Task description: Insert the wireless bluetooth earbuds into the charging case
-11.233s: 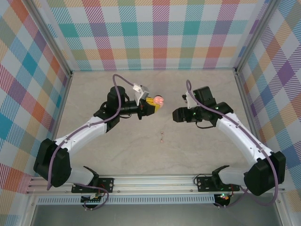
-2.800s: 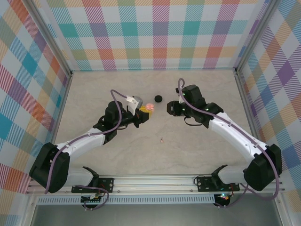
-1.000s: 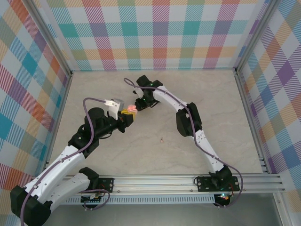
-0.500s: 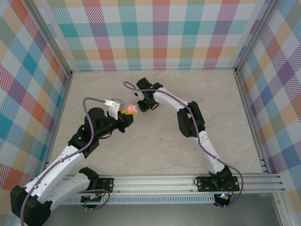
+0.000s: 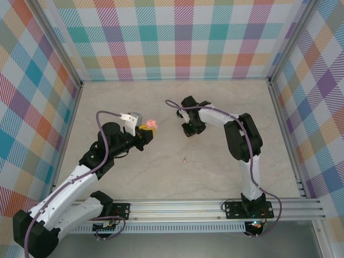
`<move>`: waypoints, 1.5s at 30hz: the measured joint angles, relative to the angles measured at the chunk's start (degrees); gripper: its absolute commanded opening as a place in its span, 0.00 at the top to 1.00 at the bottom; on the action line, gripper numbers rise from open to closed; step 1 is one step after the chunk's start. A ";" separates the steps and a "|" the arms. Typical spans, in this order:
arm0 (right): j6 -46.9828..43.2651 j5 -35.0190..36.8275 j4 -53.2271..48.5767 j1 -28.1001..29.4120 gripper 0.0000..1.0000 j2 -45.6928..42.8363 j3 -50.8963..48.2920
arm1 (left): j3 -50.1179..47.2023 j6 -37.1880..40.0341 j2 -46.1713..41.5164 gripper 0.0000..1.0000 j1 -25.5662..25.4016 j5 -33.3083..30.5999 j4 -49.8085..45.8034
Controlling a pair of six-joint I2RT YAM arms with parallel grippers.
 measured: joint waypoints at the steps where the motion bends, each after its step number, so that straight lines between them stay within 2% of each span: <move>1: -0.11 0.20 0.17 -0.26 0.73 -0.85 -1.27 | 0.00 -0.11 0.00 0.86 0.00 0.00 0.22; 5: -0.07 0.37 0.92 -1.03 0.67 -3.30 -5.16 | 0.00 -0.44 0.11 0.86 0.00 0.13 0.44; 10: 2.71 0.35 -0.37 -1.05 0.57 -3.45 -5.01 | 0.00 -0.46 0.48 0.86 0.00 0.15 0.63; 21: 12.55 0.28 -8.28 -1.09 0.58 -3.04 -3.19 | 0.00 -0.46 1.03 0.86 0.00 0.17 0.66; 38: 19.93 -0.85 -10.80 -1.05 0.61 2.32 6.69 | 0.00 -0.63 1.70 0.86 0.00 0.59 1.70; 45: 20.33 -0.39 -13.07 -1.03 0.61 3.54 7.43 | 0.00 -0.66 1.70 0.87 0.00 0.59 1.70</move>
